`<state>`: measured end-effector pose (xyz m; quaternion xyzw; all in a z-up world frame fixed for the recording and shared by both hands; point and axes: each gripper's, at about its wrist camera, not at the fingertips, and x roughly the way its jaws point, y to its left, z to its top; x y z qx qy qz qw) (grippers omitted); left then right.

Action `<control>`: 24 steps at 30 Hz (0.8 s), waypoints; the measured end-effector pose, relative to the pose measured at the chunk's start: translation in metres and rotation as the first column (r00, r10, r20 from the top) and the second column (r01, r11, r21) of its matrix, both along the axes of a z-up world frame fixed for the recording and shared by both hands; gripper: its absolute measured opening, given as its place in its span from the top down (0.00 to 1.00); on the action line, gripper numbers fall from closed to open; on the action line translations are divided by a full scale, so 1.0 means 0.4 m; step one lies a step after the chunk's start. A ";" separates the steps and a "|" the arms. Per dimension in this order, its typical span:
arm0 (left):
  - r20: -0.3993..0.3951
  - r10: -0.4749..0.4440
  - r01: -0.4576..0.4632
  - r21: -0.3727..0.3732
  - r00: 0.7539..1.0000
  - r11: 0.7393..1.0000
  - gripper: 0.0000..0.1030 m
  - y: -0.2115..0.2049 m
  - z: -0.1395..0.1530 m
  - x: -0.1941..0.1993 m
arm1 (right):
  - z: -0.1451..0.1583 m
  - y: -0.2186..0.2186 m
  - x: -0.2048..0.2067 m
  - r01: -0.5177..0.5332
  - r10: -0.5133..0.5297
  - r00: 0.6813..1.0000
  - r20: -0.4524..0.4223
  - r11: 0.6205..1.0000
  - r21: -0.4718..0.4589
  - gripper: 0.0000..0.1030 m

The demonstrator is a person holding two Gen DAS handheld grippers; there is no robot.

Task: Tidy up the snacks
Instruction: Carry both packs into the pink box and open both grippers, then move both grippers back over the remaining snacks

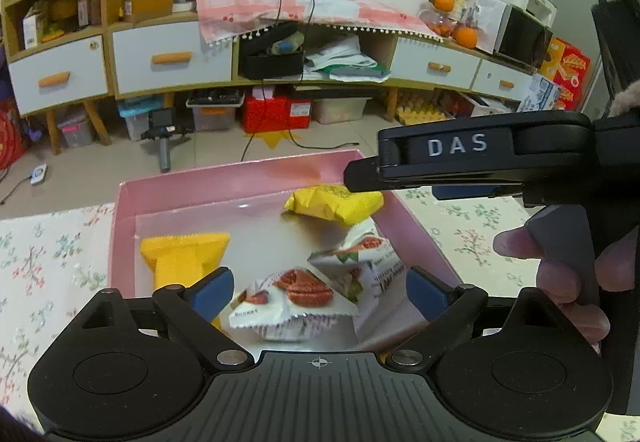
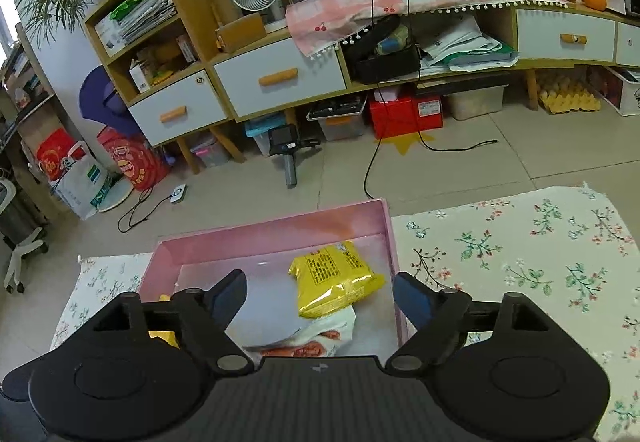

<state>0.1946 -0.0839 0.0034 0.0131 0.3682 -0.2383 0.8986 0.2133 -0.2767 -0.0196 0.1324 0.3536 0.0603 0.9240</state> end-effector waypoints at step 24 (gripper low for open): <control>-0.059 0.035 -0.031 0.076 0.998 0.997 0.05 0.142 0.027 -0.235 | 0.059 0.074 -0.240 -0.029 0.024 0.998 -0.058 0.995 -0.093 0.30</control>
